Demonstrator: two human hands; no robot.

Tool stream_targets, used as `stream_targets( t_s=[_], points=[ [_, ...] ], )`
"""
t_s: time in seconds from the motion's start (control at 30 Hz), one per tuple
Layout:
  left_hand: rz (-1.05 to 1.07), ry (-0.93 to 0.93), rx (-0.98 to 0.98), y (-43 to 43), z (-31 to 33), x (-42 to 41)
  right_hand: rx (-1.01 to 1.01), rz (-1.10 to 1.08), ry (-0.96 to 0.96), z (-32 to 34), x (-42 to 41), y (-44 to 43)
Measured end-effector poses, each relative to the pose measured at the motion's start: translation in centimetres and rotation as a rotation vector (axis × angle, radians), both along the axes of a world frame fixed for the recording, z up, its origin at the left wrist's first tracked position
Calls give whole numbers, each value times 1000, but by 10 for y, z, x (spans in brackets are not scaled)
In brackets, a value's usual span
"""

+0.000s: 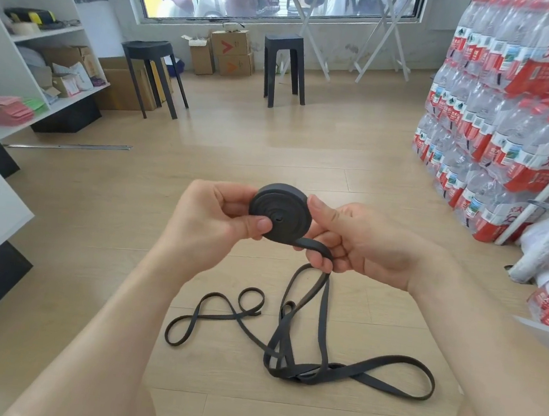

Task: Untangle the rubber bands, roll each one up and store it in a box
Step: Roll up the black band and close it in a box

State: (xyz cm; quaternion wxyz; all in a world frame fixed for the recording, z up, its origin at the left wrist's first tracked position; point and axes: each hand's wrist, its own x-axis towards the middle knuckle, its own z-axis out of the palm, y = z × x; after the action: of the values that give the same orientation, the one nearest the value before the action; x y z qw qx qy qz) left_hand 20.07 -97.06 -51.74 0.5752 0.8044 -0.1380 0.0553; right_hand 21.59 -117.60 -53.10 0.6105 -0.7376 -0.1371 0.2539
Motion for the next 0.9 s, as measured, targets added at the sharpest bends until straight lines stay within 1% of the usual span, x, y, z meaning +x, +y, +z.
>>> stream_targets(
  t_s=[0.2,0.27,0.33,0.4,0.5,0.67,0.8,0.87,0.9],
  points=[
    [-36,-13,165,-1,2,0,-38,-15,-13,-3,0,1],
    [-42,-17,210,-1,1,1,-16,-11,-5,-6,0,2],
    [-53,-8,213,0,-1,1,29,-8,26,-7,0,4],
    [-68,27,166,0,-4,2,66,-13,58,-8,1,4],
    [-85,87,46,2,-8,2,132,-15,103,-9,2,2],
    [-157,203,-199,-2,-14,3,331,5,183,-8,2,0],
    [-144,174,-355,-10,-19,3,450,20,251,-7,0,1],
    [-126,129,-368,-11,-17,2,497,55,276,-8,-1,2],
    [-109,102,-353,-11,-16,1,486,73,268,-8,-1,1]
  ],
)
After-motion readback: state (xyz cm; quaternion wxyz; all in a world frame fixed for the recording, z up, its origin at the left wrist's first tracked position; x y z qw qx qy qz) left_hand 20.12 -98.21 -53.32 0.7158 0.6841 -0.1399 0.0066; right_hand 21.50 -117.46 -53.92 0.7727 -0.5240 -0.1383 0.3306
